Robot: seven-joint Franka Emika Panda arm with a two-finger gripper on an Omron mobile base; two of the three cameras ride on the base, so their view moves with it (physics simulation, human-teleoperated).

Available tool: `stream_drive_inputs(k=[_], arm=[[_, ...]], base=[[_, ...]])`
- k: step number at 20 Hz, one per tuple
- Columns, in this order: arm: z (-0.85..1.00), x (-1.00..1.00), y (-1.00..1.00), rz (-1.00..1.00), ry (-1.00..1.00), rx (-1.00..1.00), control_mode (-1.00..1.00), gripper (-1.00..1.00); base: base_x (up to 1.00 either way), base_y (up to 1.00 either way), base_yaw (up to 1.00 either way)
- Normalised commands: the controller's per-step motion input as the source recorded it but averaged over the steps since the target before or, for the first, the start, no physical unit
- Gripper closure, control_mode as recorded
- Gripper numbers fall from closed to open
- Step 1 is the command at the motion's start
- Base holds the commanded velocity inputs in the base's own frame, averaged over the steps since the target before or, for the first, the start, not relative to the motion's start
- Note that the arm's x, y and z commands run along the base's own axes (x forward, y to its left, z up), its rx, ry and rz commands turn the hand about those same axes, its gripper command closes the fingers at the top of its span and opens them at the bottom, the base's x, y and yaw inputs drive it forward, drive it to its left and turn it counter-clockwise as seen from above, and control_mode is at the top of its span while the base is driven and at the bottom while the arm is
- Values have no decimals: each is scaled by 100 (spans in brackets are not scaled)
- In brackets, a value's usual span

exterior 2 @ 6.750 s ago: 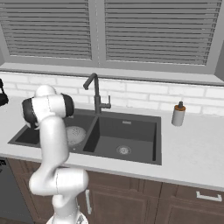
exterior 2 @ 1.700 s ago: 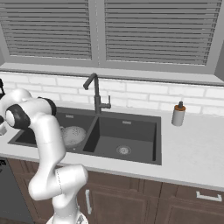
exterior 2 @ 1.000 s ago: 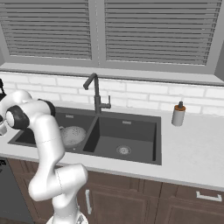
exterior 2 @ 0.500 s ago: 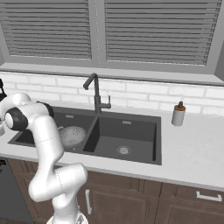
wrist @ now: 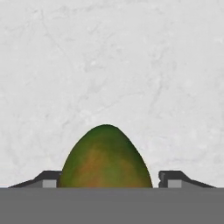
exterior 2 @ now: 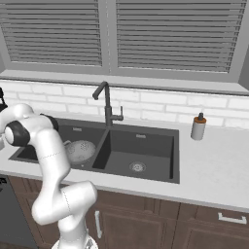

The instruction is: Put the colander in the sink, put the mango, tangerine in the colander, and turn on the sink faucet and pour water over the colander.

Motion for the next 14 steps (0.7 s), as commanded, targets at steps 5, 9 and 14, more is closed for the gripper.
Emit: stream_drive_inputs(k=[5,9,14], arm=[[-12,0,-16,0,0,0,-100,100],[-1,-4,-52,0,0,0,-100,100],[12,-1,-70,0,0,0,-100,100]], base=[[0,0,0],[0,0,0],[0,0,0]])
